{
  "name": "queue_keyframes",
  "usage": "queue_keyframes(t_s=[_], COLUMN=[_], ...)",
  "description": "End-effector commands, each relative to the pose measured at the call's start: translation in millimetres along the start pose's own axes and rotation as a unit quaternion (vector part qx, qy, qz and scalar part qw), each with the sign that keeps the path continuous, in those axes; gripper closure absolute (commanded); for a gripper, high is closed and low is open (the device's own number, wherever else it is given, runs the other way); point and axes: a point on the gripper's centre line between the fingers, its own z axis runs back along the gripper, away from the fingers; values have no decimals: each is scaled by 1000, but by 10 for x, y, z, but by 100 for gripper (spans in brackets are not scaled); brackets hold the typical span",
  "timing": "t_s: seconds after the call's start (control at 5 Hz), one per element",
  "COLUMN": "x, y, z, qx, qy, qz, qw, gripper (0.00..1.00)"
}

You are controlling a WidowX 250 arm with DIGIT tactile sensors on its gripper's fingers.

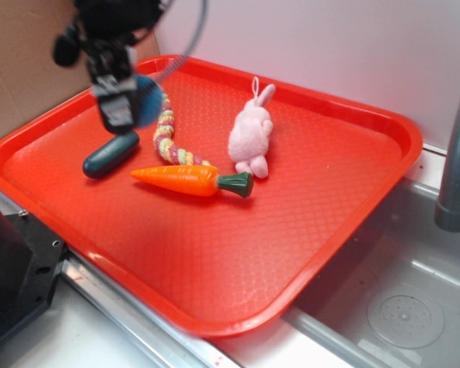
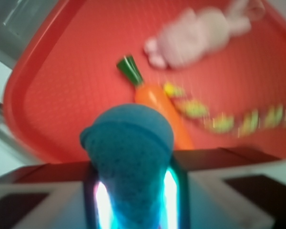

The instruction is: Grab the blue ball.

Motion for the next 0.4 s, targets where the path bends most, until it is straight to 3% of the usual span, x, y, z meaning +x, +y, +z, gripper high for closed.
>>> queue_keyframes(t_s=[0.0,0.2], x=[-283,-218], y=[95,155], z=[341,310], qx=[10,28], qy=[-34,-40], qz=[249,284], qw=[968,958], gripper=[100,100])
